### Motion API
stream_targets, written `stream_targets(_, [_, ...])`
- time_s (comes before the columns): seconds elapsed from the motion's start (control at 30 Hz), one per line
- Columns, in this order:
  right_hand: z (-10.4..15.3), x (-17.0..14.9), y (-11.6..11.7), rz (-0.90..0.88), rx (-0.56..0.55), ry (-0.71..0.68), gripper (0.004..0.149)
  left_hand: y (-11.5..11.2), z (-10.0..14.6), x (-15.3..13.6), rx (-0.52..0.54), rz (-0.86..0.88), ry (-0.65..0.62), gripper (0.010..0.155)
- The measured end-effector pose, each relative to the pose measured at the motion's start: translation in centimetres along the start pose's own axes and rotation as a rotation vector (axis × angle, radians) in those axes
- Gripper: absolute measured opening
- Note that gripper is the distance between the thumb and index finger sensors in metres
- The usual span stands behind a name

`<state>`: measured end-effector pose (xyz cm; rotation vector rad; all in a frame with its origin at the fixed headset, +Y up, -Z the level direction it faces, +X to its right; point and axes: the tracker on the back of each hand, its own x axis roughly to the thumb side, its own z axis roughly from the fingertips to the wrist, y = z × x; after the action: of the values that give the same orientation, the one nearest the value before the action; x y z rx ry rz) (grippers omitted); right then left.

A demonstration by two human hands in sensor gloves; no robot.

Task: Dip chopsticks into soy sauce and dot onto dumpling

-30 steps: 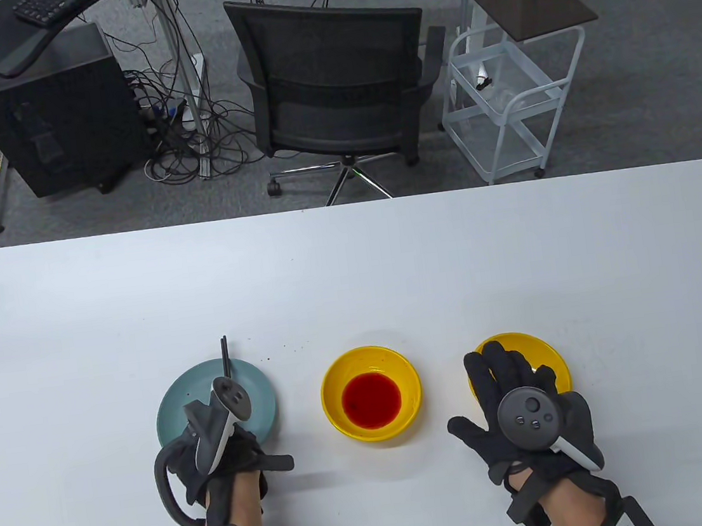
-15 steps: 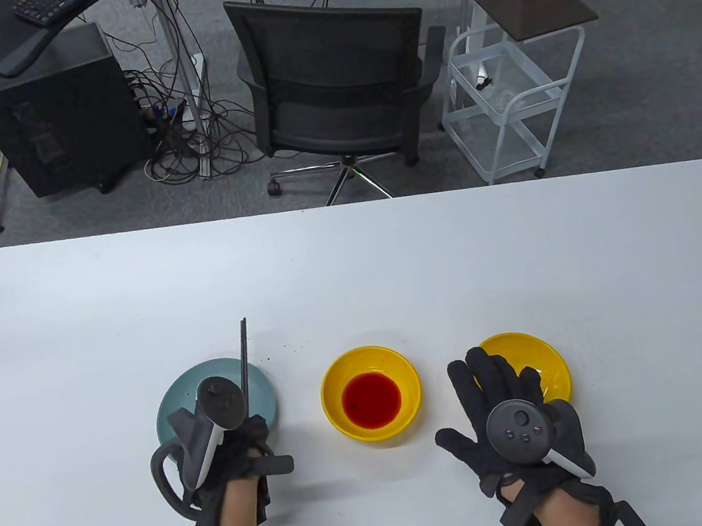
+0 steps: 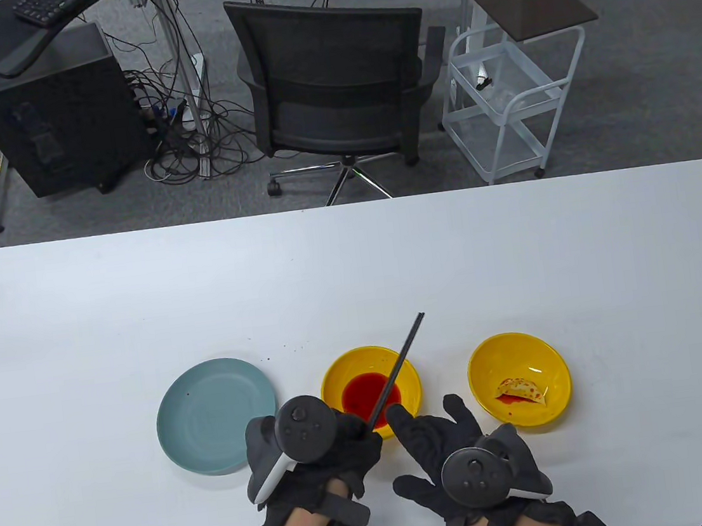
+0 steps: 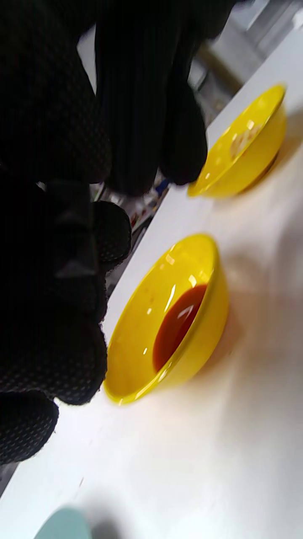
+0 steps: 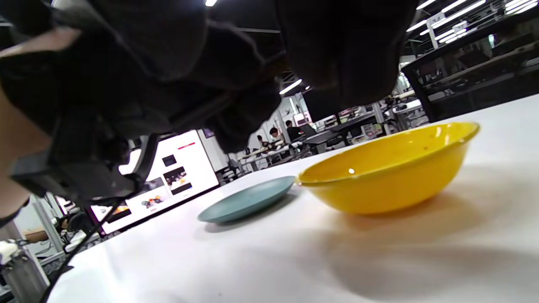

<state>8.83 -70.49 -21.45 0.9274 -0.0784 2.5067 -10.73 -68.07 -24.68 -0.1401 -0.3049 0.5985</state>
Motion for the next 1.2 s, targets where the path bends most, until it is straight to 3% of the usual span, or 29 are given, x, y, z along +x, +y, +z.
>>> stream_targets(0.13, [-0.2, -0.2, 0.5, -0.026, 0.038, 0.017, 0.084, -0.6, 0.4, 1.6, 0.014, -0.032, -0.107, 0.054])
stream_targets(0.3, [-0.1, -0.8, 0.1, -0.072, 0.034, 0.046, 0.082, -0.9, 0.5, 1.9, 0.0, -0.023, -0.13, 0.054])
stream_targets(0.37, [0.0, -0.9, -0.4, -0.044, -0.008, 0.068, 0.078, -0.7, 0.4, 1.5, 0.015, 0.026, -0.159, 0.055])
stream_targets(0.43, [0.2, -1.2, -1.3, 0.005, -0.073, 0.1, 0.074, 0.0, 0.6, 0.5, 0.081, 0.085, -0.155, 0.066])
stream_targets(0.53, [0.9, -1.7, -2.9, 0.036, -0.17, 0.141, 0.069, 1.5, 0.5, -1.6, 0.159, 0.109, -0.086, 0.069])
stream_targets(0.63, [1.5, -2.2, -4.3, 0.013, -0.25, 0.14, 0.067, 2.4, 0.3, -4.1, 0.255, 0.027, -0.018, 0.068])
stream_targets(0.87, [2.5, -3.6, -5.9, -0.203, -0.404, 0.166, 0.065, 3.4, 0.1, -9.3, 0.316, -0.167, 0.18, 0.073])
stream_targets(1.07, [3.1, -4.9, -6.1, -0.482, -0.452, 0.148, 0.057, 3.2, -0.1, -10.5, 0.296, -0.18, 0.232, 0.074])
stream_targets(1.2, [3.0, -5.4, -5.7, -0.458, -0.408, 0.178, 0.06, 2.9, -0.2, -9.7, 0.295, -0.189, 0.196, 0.074])
